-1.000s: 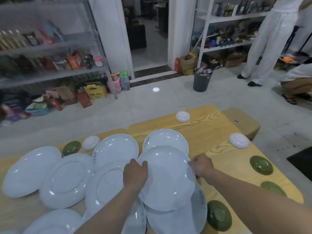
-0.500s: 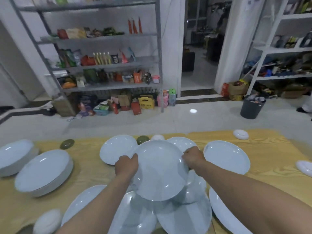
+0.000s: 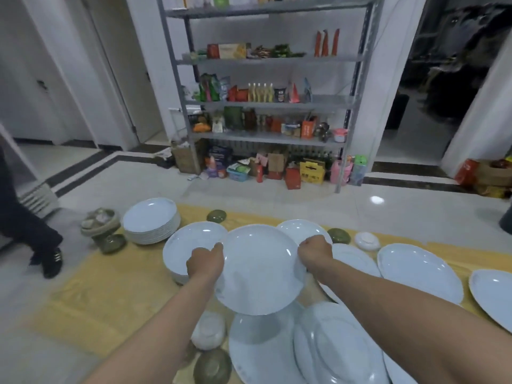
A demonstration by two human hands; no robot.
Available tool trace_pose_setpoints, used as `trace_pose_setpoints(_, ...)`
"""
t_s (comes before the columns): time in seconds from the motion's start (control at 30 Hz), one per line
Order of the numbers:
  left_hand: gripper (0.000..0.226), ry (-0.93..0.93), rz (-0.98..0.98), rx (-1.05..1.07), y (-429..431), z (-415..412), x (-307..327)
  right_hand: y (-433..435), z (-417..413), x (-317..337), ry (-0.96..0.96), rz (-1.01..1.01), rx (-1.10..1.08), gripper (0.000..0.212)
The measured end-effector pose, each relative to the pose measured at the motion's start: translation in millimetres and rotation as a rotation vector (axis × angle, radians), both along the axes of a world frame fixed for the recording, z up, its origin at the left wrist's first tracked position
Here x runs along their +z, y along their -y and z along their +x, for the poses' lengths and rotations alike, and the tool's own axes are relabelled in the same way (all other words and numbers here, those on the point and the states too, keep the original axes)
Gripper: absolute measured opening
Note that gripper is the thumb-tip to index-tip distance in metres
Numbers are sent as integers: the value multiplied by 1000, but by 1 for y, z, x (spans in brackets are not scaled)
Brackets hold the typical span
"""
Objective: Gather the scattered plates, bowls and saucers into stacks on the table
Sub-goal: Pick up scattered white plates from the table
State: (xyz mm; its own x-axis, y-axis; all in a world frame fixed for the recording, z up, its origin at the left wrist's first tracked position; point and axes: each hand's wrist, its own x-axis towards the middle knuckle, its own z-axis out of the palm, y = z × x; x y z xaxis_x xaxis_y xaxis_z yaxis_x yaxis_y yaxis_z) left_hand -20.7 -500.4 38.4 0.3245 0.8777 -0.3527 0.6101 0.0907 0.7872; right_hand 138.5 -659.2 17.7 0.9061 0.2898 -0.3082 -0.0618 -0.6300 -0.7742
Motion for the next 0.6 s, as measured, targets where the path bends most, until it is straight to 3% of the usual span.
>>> trace_pose_setpoints(0.3, 46, 19, -47, 127, -146, -10, -21, -165, -4, -27, -92, -4, 56, 19)
trace_pose_setpoints(0.5, 49, -29, -112, 93, -221, 1, -50, -222, -15, -50, -146, -24, 88, 16)
trace_pose_setpoints(0.6, 50, -52, -128, 60, -249, 13, -66, -240, -20, -64, -190, -30, 43, 27)
